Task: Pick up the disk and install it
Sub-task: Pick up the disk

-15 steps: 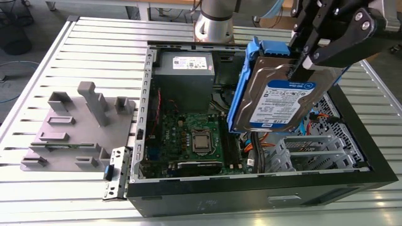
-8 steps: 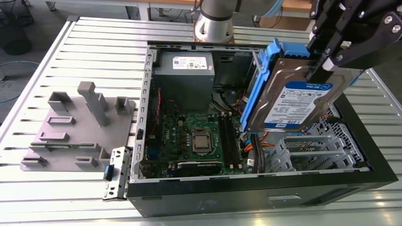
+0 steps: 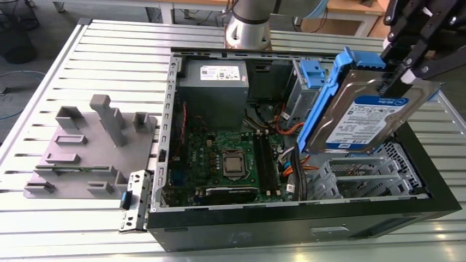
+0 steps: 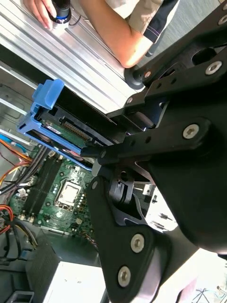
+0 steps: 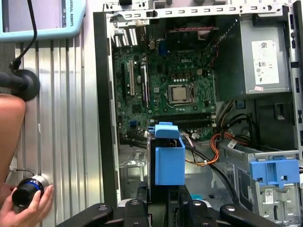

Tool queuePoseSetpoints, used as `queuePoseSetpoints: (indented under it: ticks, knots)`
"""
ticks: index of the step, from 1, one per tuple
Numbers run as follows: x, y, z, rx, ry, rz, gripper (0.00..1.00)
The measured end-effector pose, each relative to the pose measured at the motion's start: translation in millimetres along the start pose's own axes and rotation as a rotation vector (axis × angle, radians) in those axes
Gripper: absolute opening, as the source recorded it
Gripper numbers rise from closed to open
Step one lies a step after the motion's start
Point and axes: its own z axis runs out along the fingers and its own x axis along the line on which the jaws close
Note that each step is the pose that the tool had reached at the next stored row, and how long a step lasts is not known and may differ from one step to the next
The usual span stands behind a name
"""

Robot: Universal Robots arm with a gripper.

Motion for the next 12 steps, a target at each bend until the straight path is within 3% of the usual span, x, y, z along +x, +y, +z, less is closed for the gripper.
queuePoseSetpoints:
  ticks: [12]
  knots:
    - [-1.9, -30.8, 0.2, 0.0000, 0.0000, 0.000, 0.35]
